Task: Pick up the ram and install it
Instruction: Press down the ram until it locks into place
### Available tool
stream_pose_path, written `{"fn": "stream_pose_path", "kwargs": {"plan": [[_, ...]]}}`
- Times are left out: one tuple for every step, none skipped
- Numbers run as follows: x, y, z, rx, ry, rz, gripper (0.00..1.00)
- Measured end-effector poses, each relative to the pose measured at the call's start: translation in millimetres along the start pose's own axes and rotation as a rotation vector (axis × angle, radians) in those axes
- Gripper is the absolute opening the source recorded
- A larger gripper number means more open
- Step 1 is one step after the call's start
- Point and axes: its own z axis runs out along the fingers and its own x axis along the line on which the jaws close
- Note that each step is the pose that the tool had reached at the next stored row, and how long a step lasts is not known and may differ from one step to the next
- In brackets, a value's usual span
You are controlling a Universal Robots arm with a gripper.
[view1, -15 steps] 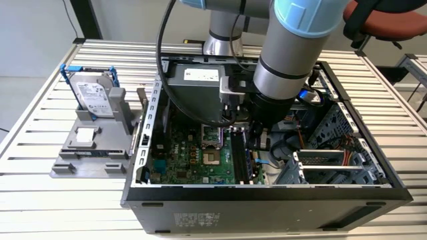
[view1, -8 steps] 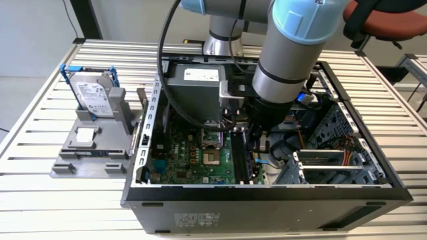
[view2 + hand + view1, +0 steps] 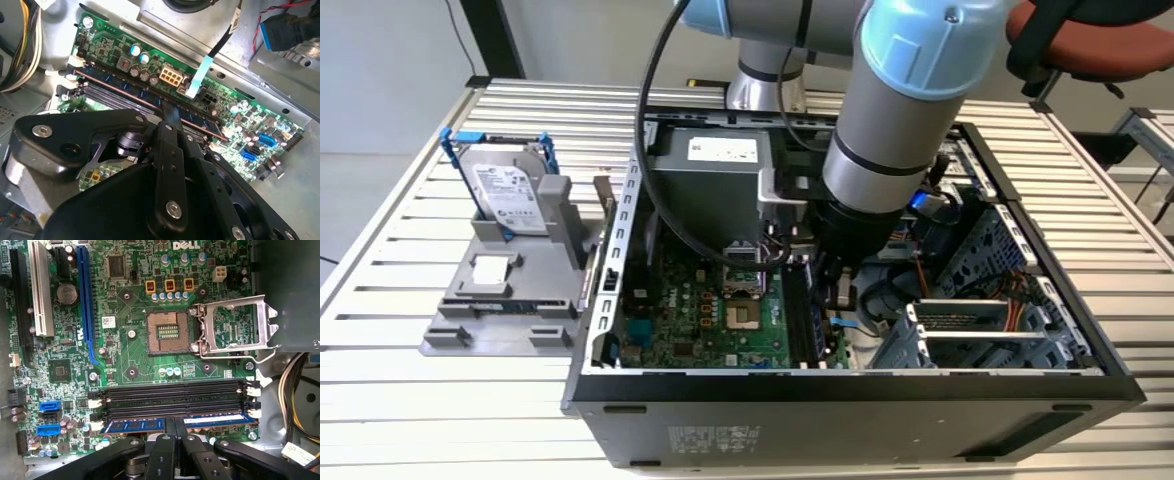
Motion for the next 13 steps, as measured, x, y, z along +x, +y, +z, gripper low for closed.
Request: {"fn": "stream_pose_path", "kwargs": {"plan": [[0.1, 0.0, 1.6, -0.0001, 0.0006, 0.000, 0.00], [0.2, 0.0, 3.0, -0.0002, 0.0014, 0.000, 0.00], [0.3, 0.0, 4.5, -0.0003, 0.0020, 0.000, 0.00], [0.3, 0.0, 6.6, -0.0003, 0.0016, 0.000, 0.00], [0.4, -0.1, 8.4, -0.0003, 0.0017, 0.000, 0.00], [0.3, -0.1, 9.9, -0.0004, 0.0023, 0.000, 0.00], [0.0, -0.2, 10.0, -0.0007, 0.0046, 0.000, 0.00], [-0.3, -0.1, 8.4, -0.0010, 0.0060, 0.000, 0.00], [-0.4, -0.1, 5.4, -0.0003, 0.0032, 0.000, 0.00], [-0.5, 0.0, 3.2, 0.0003, -0.0027, 0.000, 0.00], [-0.4, 0.1, -1.5, 0.0002, -0.0015, 0.000, 0.00], [-0.1, 0.2, -6.7, 0.0000, 0.0000, 0.000, 0.00], [-0.2, 0.2, -11.3, 0.0000, -0.0001, 0.000, 0.00]]}}
